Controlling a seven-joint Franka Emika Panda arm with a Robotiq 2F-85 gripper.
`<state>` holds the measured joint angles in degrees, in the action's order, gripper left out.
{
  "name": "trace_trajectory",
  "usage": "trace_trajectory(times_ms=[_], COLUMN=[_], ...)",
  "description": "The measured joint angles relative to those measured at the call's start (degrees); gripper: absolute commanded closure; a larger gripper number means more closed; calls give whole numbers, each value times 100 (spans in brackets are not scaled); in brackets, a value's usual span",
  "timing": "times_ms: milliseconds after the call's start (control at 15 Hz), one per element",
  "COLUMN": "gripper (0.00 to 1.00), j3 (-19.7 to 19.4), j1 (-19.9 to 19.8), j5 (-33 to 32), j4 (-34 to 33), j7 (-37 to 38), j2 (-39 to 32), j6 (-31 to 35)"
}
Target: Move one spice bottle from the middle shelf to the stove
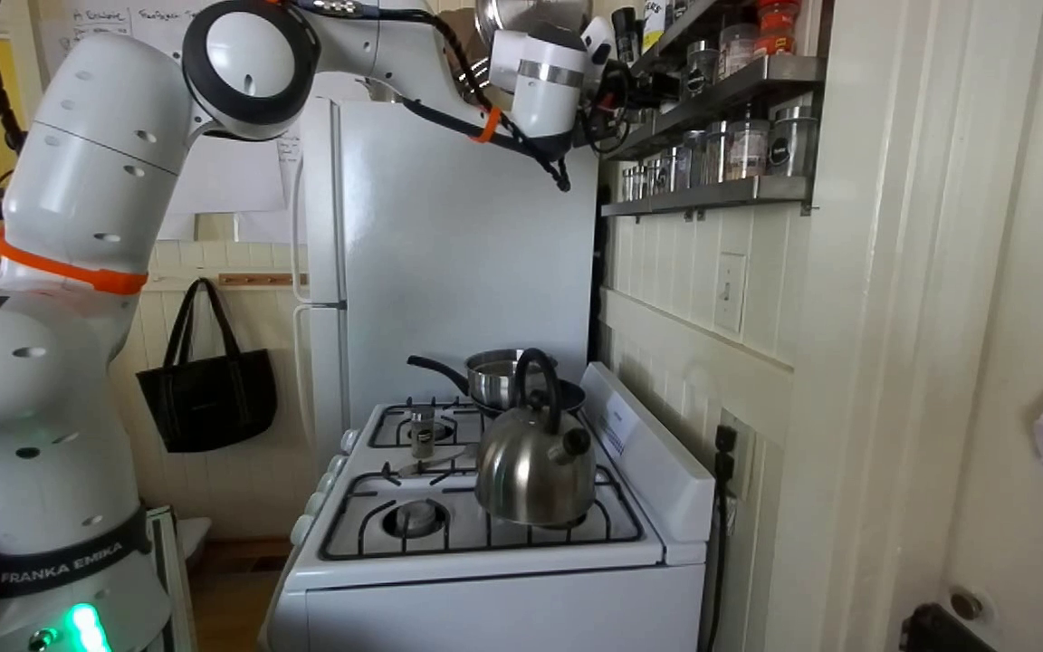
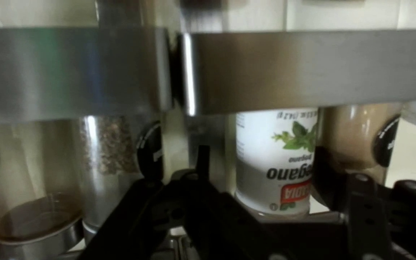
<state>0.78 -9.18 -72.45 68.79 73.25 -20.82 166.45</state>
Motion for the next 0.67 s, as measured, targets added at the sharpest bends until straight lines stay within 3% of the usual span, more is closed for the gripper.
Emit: trace_trajectory(times_ms=[267,667], gripper=[80,81], j3=[-21,-21], j1=[2,19], j5=[-80,-81], j4=[-25,-30], j7=[126,201], j2=[-41,-49], j6=[12,11])
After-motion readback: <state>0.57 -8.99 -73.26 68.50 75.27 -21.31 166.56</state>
